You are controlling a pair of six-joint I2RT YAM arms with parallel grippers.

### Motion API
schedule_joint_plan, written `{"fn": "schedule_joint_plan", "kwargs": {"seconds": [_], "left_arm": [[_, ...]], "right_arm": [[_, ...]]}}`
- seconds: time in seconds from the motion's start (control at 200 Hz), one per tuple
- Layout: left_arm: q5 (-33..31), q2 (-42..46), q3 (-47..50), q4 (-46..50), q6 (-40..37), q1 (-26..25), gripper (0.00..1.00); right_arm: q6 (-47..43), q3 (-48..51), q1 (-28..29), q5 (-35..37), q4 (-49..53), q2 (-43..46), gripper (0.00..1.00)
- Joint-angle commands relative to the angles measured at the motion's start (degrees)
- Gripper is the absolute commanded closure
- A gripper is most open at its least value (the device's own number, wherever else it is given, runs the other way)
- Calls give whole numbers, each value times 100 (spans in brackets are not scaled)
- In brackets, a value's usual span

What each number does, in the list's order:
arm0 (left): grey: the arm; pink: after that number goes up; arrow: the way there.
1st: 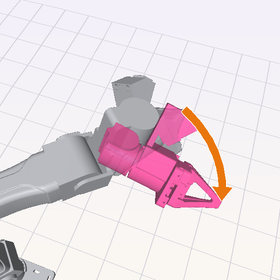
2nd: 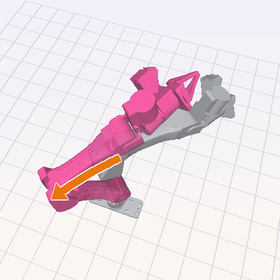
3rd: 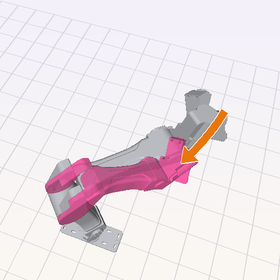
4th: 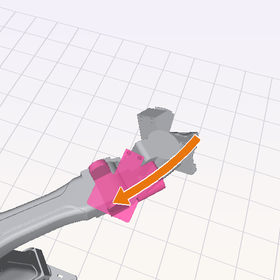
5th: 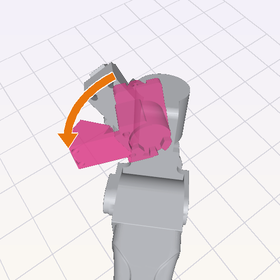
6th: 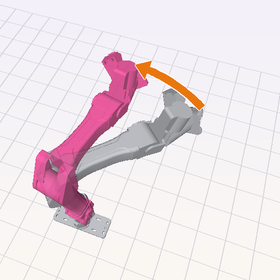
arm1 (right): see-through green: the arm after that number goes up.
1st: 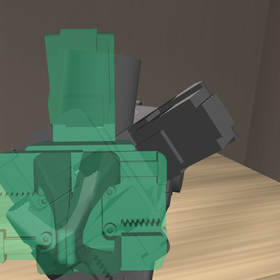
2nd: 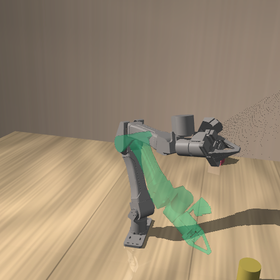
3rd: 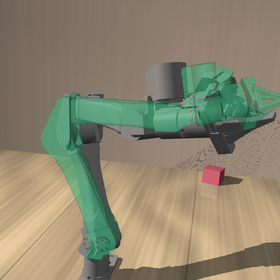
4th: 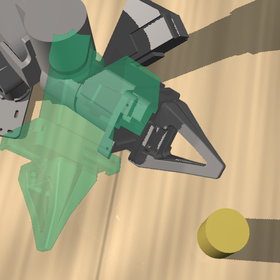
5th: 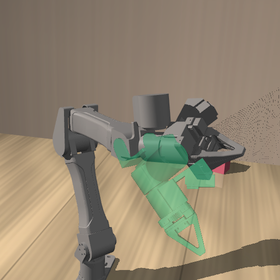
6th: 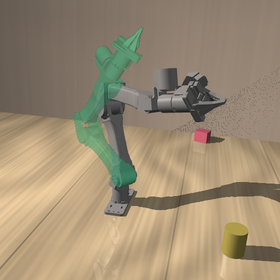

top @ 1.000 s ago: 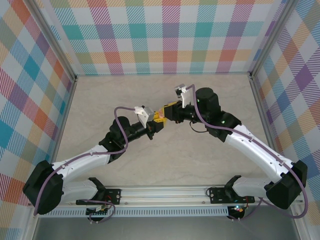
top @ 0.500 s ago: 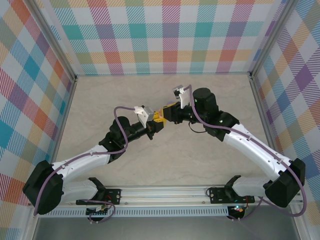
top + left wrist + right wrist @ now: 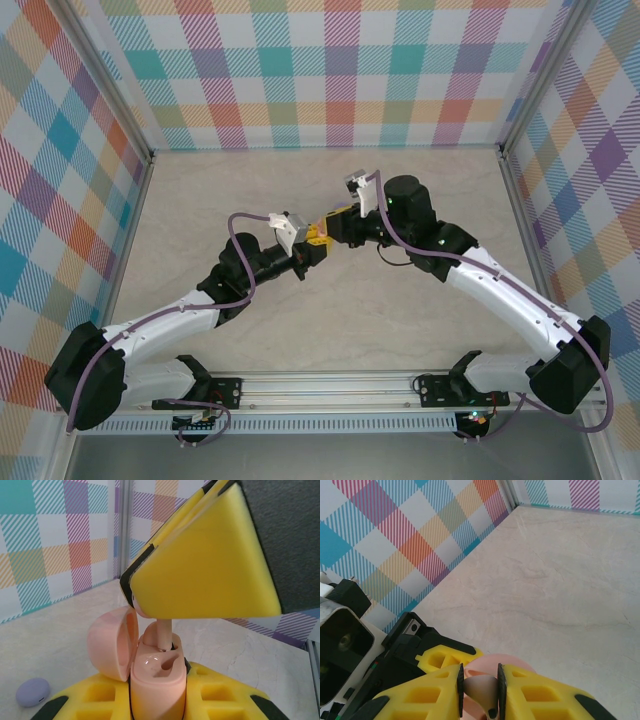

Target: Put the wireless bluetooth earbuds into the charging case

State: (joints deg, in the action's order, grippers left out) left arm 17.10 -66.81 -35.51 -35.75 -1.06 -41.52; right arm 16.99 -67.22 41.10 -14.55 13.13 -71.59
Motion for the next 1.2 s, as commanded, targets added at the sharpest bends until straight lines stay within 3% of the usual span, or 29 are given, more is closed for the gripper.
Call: {"fn": "schedule_joint_plan", "kwargs": {"seconds": [0.0,0.65,1.195], "left_arm": [[30,168,-193,-101,49,-84,85],[-11,25,-240,-20,105,-83,85],[-87,-232,-352,-301,705,-80,85]], "right_arm": [[-177,-195,65,31,134,-70,73],[-49,-251,117,-65,-61,-103,73],[10,119,124,165,-633,103,74]]}}
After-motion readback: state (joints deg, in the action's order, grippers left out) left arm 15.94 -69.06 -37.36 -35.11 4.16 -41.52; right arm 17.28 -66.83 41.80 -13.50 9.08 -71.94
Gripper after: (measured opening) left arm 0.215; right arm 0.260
